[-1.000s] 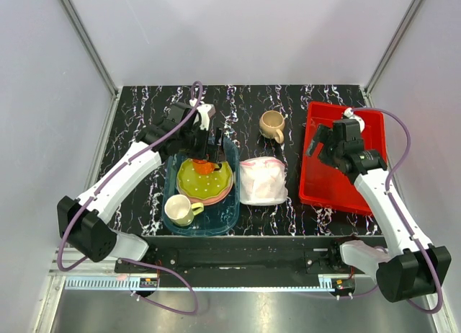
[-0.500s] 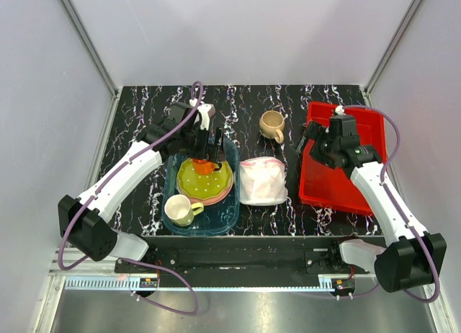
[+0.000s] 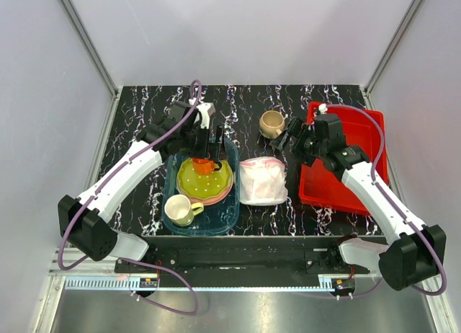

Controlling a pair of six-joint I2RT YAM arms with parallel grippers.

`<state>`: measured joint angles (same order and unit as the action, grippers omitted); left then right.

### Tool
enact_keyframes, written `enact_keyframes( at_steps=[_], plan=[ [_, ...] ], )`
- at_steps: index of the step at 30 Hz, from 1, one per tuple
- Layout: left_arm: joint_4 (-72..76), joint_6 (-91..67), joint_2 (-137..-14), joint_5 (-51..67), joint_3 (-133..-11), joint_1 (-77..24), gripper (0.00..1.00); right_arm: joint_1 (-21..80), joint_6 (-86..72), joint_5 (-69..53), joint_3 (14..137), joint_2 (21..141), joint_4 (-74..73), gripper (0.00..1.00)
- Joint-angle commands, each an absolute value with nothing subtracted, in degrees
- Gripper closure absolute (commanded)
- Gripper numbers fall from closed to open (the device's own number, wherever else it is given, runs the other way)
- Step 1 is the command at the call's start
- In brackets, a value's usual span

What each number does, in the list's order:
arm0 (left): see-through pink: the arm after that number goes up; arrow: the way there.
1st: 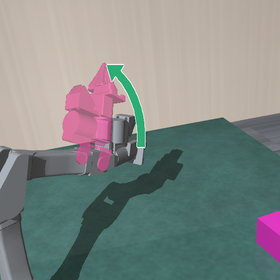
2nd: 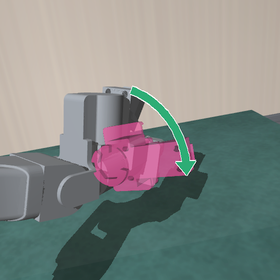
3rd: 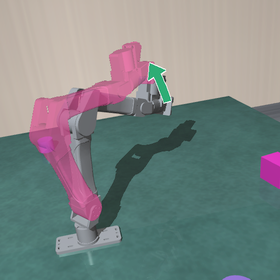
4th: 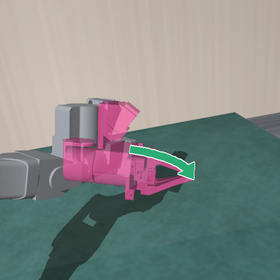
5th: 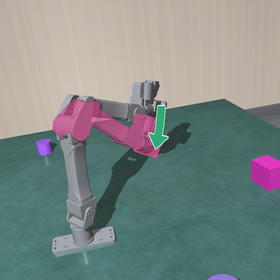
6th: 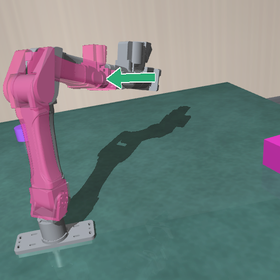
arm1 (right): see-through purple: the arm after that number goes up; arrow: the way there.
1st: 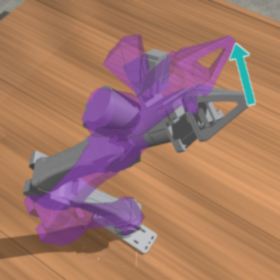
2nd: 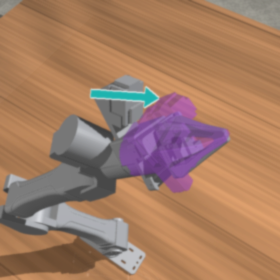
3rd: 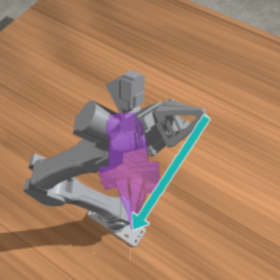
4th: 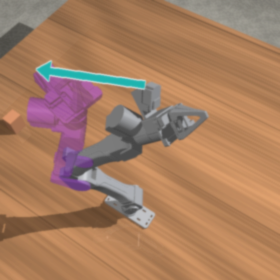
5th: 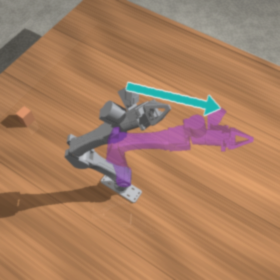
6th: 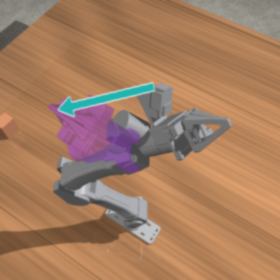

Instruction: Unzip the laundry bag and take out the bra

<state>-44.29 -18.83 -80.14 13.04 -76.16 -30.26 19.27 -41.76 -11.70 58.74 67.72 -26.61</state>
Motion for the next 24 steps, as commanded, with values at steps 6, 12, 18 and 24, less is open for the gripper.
enact_keyframes(
  at_steps=[6,12,18,24],
  plan=[
    [-39.55,-22.58,-79.71,12.83,-77.17,-30.06,0.01,20.30,-47.81,-12.75,53.00,69.78,-23.29,0.00],
    [-37.97,-23.82,-80.51,15.91,-76.11,-30.41,0.01,20.39,-49.30,-11.69,52.82,71.98,-22.50,0.01],
    [-37.36,-23.73,-79.98,16.52,-76.03,-30.59,0.01,20.39,-50.36,-14.15,54.66,74.71,-20.83,0.11],
    [-35.43,-18.39,-79.36,16.08,-73.39,-33.30,0.01,20.48,-47.72,-10.99,55.64,71.29,-22.94,0.09]
  ],
)
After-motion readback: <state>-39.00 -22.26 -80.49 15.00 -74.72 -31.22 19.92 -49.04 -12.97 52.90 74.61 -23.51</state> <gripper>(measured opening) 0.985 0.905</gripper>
